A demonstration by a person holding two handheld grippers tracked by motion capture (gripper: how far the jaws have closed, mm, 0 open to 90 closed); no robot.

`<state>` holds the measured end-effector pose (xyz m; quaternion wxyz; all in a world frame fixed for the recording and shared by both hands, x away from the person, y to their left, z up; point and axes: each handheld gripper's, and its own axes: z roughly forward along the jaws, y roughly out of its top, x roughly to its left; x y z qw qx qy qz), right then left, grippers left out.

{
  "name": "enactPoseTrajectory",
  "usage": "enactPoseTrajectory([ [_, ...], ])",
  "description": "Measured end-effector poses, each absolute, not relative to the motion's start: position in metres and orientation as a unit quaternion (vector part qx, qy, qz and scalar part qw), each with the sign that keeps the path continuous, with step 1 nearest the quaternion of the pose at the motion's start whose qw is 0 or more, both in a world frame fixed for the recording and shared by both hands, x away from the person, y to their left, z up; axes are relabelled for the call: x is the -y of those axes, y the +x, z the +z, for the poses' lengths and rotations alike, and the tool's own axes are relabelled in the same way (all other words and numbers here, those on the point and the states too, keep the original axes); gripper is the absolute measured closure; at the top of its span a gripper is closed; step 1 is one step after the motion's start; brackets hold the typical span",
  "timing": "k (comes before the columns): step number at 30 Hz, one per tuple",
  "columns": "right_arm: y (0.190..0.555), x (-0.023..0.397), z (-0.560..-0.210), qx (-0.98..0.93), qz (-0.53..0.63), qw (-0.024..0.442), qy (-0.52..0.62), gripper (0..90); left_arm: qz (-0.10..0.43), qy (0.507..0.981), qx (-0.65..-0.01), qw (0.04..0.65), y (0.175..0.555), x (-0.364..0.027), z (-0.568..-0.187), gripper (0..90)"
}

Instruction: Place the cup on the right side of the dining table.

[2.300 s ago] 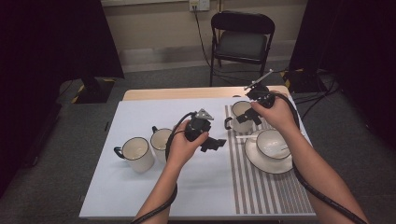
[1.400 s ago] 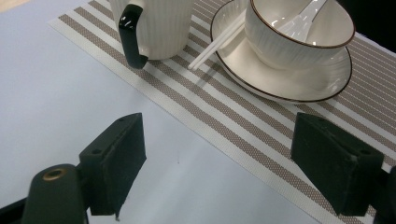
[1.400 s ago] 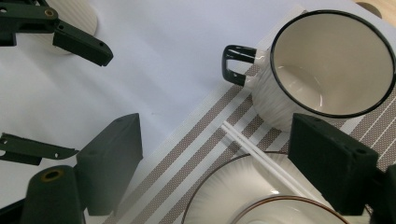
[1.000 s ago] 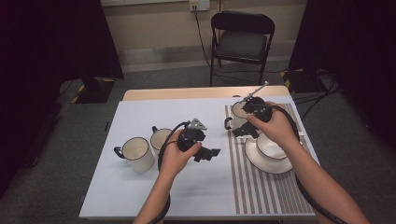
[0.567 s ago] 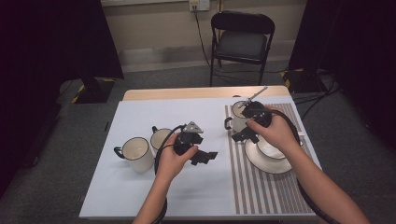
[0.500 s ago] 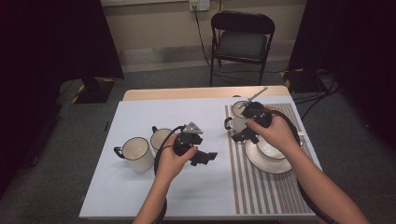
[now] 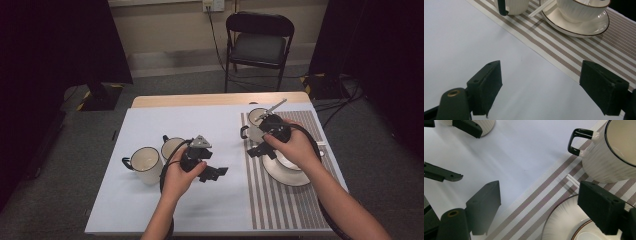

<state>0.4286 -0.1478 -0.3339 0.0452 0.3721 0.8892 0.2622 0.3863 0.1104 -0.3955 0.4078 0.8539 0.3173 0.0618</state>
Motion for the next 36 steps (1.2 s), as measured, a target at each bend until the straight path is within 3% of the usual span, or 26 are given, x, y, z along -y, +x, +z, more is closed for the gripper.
enactPoseTrajectory([
  [36,0.412,0.149,-0.345,-0.897,0.261,0.036,0.354,18.0,0.055,0.855,-0.333,0.393,0.372,-0.137,-0.416,18.3],
])
